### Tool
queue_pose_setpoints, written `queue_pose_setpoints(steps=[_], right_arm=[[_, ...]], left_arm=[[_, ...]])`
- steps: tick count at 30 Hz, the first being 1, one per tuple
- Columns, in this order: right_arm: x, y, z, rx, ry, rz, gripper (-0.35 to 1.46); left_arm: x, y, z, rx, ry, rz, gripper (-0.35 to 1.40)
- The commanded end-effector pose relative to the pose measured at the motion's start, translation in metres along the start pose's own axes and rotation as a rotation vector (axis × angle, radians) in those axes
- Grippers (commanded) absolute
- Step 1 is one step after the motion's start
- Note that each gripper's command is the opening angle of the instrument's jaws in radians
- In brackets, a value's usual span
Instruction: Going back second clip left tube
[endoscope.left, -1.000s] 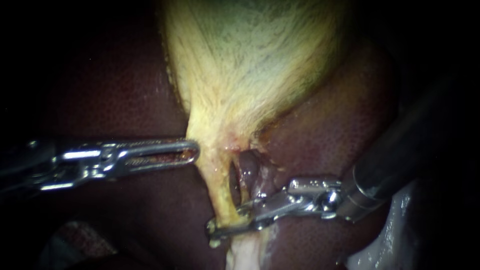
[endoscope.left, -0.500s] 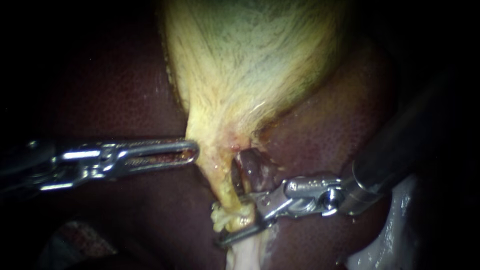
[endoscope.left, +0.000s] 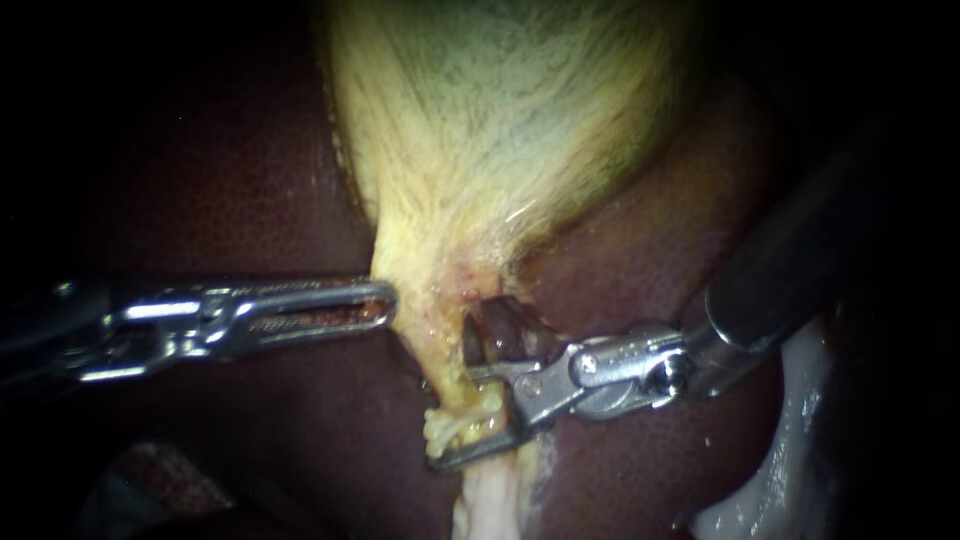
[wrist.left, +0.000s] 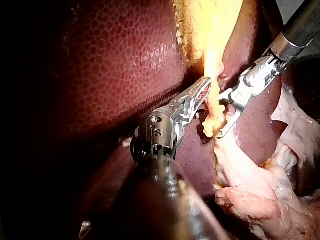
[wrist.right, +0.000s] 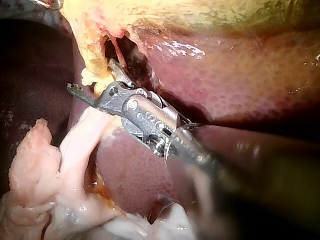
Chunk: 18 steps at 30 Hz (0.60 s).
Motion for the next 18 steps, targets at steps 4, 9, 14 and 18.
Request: queue_pose_setpoints(steps=[4,9,14,18], right_arm=[[0.0000,-0.0001,-0.0001,0.005,-0.001,-0.010,0.60],[0.0009,-0.0002,-0.0031,0.016,0.005,-0.001,0.59],[0.0011,-0.0011,-0.0064,0.004,0.010,0.004,0.59],[0.0010,-0.0018,-0.0083,-0.002,0.011,0.002,0.60]], left_arm=[[0.0000,0.0000,0.0000,0.000,0.000,0.000,-0.35],[0.0000,0.0001,-0.0002,0.001,0.001,0.000,-0.35],[0.0001,0.0001,-0.0002,0.000,0.000,0.000,-0.35],[0.0001,0.0001,-0.0001,0.000,0.000,0.001,-0.35]])
